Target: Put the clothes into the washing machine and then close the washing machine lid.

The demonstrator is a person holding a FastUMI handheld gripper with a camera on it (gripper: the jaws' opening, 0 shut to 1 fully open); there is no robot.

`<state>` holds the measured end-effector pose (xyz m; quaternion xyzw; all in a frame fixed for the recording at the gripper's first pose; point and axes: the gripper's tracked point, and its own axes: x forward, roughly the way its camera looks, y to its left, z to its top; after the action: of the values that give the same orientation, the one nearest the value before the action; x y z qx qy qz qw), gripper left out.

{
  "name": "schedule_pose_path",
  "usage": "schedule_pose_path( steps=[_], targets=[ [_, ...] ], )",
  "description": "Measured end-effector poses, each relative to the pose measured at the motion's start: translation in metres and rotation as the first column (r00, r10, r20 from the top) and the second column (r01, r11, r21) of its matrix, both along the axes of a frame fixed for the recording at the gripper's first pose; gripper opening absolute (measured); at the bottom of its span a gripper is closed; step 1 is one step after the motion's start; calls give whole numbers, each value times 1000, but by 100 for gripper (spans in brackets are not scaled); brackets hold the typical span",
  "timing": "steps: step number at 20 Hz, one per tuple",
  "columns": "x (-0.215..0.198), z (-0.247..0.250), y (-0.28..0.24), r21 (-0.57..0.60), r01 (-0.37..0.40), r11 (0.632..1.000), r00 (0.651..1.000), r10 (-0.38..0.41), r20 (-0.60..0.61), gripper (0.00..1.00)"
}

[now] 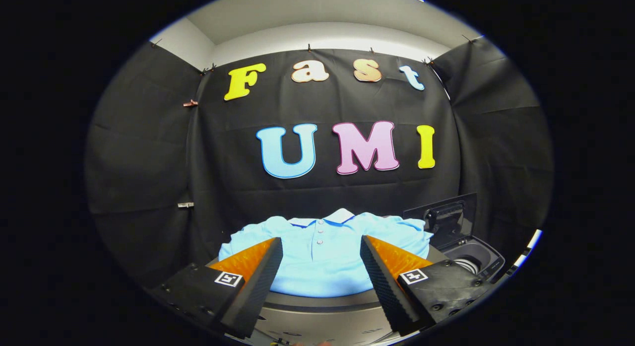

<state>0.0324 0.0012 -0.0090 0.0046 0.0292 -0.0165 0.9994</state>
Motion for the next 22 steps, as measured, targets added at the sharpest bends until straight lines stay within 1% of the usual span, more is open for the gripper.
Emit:
schedule_pose_path(
  steps=[3, 8, 10, 12, 14, 17, 19, 21, 22],
  targets=[
    [28, 0, -9, 7, 30, 1000, 998, -30, -56, 99],
    [75, -1, -13, 36, 55, 998, 985, -49, -165, 99],
    [93, -7, -14, 41, 58, 998, 974, -47, -220, 99],
    [107, -19, -13, 44, 59, 997, 954, -43, -296, 99],
    [119, -32, -13, 36, 59, 998, 926, -41, -374, 99],
    [135, -57, -12, 8, 60, 998, 870, -48, -491, 100],
    [143, -71, -9, -3, 51, 999, 825, -44, -564, 100],
    [142, -87, -8, -9, 35, 999, 774, -33, -633, 100],
    [141, -94, -9, -20, 36, 999, 750, -40, -660, 100]
  ],
)
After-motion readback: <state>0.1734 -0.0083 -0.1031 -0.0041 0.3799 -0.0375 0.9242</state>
